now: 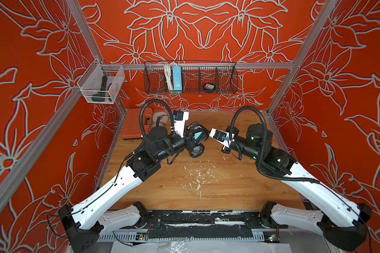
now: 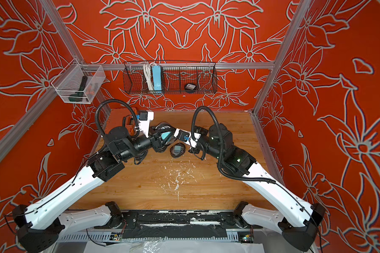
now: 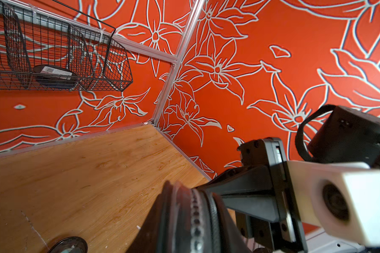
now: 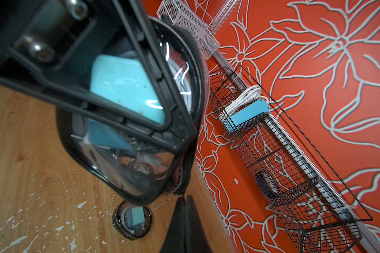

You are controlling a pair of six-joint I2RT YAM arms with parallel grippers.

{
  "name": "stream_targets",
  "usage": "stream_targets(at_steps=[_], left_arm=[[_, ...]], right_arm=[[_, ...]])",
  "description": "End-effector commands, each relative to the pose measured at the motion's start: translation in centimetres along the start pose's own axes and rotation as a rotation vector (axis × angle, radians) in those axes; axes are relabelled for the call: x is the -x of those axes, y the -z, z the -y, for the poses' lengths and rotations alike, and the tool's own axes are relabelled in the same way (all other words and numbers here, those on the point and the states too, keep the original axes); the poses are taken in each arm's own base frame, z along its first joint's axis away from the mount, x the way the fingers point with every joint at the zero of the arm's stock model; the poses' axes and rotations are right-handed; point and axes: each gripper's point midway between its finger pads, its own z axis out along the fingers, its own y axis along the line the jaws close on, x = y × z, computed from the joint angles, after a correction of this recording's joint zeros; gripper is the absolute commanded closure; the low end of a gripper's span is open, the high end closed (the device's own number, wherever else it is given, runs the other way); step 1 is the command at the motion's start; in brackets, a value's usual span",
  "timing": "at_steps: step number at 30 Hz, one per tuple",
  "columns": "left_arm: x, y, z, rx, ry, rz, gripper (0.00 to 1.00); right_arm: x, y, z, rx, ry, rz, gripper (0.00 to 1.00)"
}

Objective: Pack away charging kits
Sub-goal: Zip the zipper on the storage bag.

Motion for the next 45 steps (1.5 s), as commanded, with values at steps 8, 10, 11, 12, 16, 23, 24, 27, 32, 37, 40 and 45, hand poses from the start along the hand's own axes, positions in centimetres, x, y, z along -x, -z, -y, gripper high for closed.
stream_targets(at_steps=[8,10,11,12,16,23,24,27,32,37,40,45], left_arm=[[-7.3,-0.8,0.0,-0.066,0.015,-0.288,1.0],[-7.3,-1.0,0.0,-0.066,0.014,-0.291,1.0],[-7.0,-1.0,0.2,-0.074,0.015,-0.281,1.0],[-6.6,-1.0,0.5,-0.086,0.015,-0.266,1.0],[-4.0,-0.8,2.4,-0.155,0.012,-0.211,1.0],[-2.4,-0.7,4.4,-0.259,0.042,-0.15,0.94],[-2.2,-0.7,4.5,-0.269,0.046,-0.134,0.91],[-2.0,-0.9,4.8,-0.294,0.063,-0.11,0.87],[-1.9,-1.7,5.3,-0.341,0.098,-0.103,0.8],[-1.6,-2.3,5.2,-0.352,0.124,-0.08,0.44],[-1.5,-2.3,5.3,-0.374,0.147,-0.051,0.33],[-1.9,-2.6,5.3,-0.4,0.173,-0.039,0.29]], right_arm=[[4.1,3.1,9.2,-0.338,-0.046,0.092,1.0],[4.3,3.5,9.6,-0.359,-0.095,0.108,1.0],[4.3,3.7,9.5,-0.353,-0.141,0.121,1.0],[4.2,3.8,8.9,-0.331,-0.187,0.136,1.0],[3.5,3.8,5.1,-0.215,-0.382,0.242,1.0],[1.6,2.1,0.5,-0.13,-0.606,0.27,1.0],[1.5,2.0,0.3,-0.131,-0.634,0.28,1.0],[1.8,2.0,-0.5,-0.11,-0.716,0.31,1.0],[1.7,1.9,-1.1,-0.133,-0.842,0.34,1.0],[0.4,2.0,-0.6,-0.198,-0.963,0.361,1.0],[-0.4,2.0,-0.1,-0.241,-1.039,0.369,1.0],[-0.6,1.9,0.3,-0.255,-1.133,0.402,1.0]])
